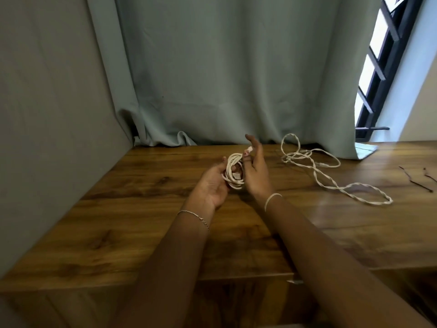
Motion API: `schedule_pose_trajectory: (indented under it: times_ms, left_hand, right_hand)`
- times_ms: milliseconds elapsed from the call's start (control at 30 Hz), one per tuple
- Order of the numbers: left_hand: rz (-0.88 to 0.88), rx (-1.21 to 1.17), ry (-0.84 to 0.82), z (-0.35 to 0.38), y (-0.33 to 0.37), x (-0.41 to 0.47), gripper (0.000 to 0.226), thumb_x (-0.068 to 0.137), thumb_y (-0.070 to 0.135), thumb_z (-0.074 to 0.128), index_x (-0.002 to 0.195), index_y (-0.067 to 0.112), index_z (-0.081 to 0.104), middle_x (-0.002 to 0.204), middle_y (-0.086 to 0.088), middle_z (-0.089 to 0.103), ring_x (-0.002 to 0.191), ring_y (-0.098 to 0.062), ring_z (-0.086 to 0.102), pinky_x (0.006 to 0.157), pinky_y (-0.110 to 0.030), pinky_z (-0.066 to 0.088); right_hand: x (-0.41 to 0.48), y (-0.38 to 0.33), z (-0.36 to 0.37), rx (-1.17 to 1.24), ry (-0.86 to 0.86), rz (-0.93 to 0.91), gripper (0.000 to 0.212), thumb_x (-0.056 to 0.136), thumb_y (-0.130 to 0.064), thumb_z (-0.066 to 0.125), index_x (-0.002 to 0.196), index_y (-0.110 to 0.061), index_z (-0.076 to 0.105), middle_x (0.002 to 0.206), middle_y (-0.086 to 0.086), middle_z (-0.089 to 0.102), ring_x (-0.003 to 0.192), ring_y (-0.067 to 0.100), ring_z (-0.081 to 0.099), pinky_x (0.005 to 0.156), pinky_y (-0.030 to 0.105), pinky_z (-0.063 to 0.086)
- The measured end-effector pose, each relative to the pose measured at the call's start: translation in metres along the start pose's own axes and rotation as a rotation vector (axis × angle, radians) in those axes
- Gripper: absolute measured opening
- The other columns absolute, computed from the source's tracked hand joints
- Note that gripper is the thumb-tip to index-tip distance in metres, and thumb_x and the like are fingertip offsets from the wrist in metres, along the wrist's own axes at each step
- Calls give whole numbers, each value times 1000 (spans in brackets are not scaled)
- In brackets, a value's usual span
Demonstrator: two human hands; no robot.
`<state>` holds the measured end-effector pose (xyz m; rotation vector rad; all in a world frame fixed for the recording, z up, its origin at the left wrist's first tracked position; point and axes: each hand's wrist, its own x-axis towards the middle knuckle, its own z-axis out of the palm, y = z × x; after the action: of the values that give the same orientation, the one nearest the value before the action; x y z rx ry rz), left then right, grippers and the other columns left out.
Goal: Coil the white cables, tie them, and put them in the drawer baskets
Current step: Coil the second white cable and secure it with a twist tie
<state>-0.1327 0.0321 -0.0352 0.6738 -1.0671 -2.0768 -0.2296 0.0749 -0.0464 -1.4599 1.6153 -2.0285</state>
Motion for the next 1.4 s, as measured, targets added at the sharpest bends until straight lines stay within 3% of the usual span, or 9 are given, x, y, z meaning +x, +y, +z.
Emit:
schedule_pose_trajectory:
  times_ms: [67,200,300,533,767,1000,1100,1267,1400]
  left_hand:
    - [10,-41,-32,2,-2,-4,41,99,25,49,134,4,48,114,-19,68,93,-28,68,83,-45,56]
    - [69,-112,-62,14,-6,-12,18,102,14,42,120,11,44,53,-4,62,44,-12,60,45,-22,51]
    - [89,-77,-64,21,-12,-20,5,103,15,40,103,14,45,46,-1,58,37,-9,56,40,-19,47]
    - [52,10,-12,40,-41,-15,24,104,30,35,93,11,46,37,6,41,27,-5,39,34,-13,37]
    - [56,124,-89,73,-64,-9,27,102,30,43,84,11,48,38,8,39,28,-3,36,34,-11,34]
    - [31,139,-168,134,-89,3,26,104,26,37,90,12,53,36,6,45,29,-1,39,35,-11,35]
    - [18,130,-161,162,-105,15,28,104,31,37,100,11,57,47,6,57,38,-4,53,44,-17,47]
    - [-66,27,-207,199,-124,29,48,103,31,38,131,-6,51,120,-22,62,96,-30,63,95,-49,50]
    - [-70,-21,-287,212,-134,36,46,104,28,34,130,-7,50,107,-18,65,86,-24,64,88,-46,51]
  right_hand:
    - [-5,-1,-4,8,20,6,35,103,-15,36,136,-25,44,117,-11,58,102,-3,60,91,25,51]
    - [-12,0,-8,34,109,37,26,101,-20,44,124,-25,55,108,5,67,98,19,66,90,46,53]
    - [-19,-3,-18,32,114,40,26,100,-19,46,124,-25,57,112,7,67,102,19,65,93,41,52]
    - [-28,-2,-67,-281,51,-51,33,100,-20,46,132,-21,58,112,4,56,101,9,54,89,10,40]
    - [-27,4,-122,-205,35,17,33,97,-20,54,129,-19,60,115,1,69,107,14,64,98,39,50]
    - [-23,0,-187,-260,281,9,28,101,-30,44,110,-16,66,93,-3,70,91,17,66,86,41,53]
    - [-18,3,-228,-438,405,35,28,100,-31,43,102,-17,67,89,1,70,85,19,64,80,40,52]
    - [-13,12,-299,-918,498,179,21,96,-23,48,104,-20,67,99,5,70,93,24,62,79,33,45]
    - [0,29,-340,-1348,376,323,29,91,-20,49,116,-26,64,115,1,66,113,23,55,97,37,34]
